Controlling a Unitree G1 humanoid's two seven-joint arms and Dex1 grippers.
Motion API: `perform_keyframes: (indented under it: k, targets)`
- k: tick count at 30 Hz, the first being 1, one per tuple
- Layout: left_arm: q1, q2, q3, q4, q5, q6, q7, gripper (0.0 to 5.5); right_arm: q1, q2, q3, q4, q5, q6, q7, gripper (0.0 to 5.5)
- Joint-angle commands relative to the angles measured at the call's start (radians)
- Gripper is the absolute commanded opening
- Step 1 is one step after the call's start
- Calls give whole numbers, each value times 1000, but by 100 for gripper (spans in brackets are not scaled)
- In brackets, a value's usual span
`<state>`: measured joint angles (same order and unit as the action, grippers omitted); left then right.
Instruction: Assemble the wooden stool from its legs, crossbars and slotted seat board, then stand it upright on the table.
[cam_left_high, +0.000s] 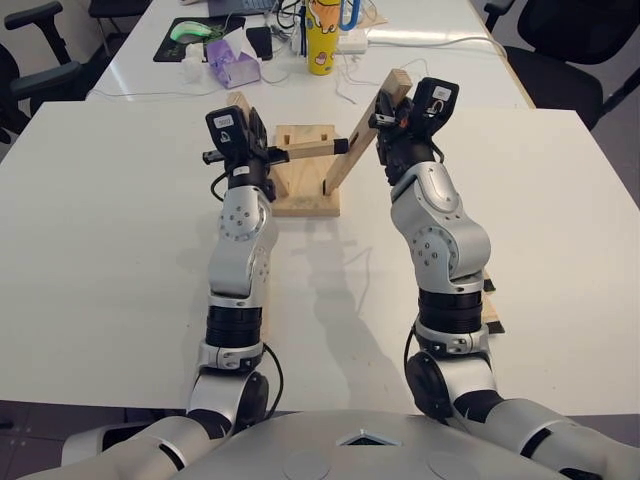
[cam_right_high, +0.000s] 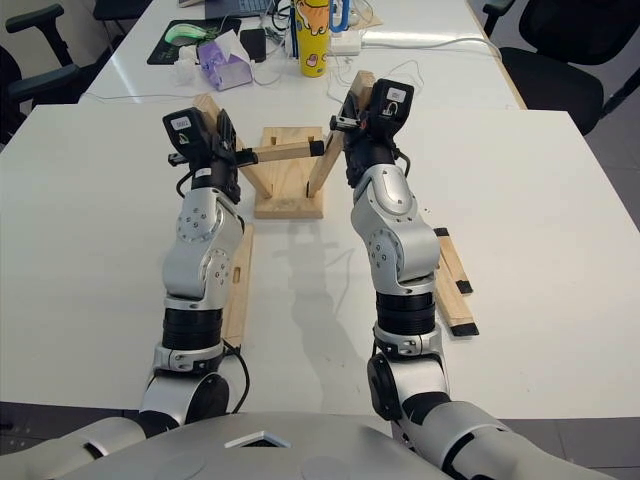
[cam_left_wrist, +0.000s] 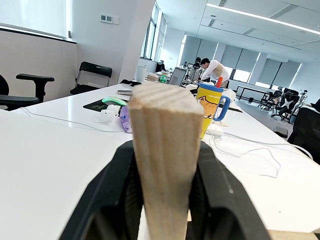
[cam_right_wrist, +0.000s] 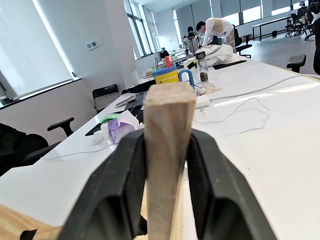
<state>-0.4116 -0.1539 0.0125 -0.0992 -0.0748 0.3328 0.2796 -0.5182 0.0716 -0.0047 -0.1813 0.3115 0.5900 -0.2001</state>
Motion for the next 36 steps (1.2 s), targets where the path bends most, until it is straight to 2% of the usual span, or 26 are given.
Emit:
perform_keyframes:
  k: [1,8,13,15,19,24,36]
  targets:
    - [29,-62,11,19,-39,29,3,104,14,-11,61,55,-28,84,48,104]
    - [25,-65,1,20,-45,22,-14,104,-8,-13,110,95,-54,106,103,104]
    - [22,-57,-21,21,-42,3,-43,104,-14,0,100,124,-51,114,121,104]
    - [21,-47,-36,22,-29,-1,-51,104,-19,5,84,134,-46,112,118,104]
    - [23,-36,-39,26,-15,8,-48,104,-35,43,-22,173,-3,108,81,104]
    - [21,-16,-36,40,19,29,-35,104,-46,43,-55,190,-17,86,82,104]
    - [20,-11,-27,44,50,52,-27,104,-10,31,38,117,-68,48,137,104]
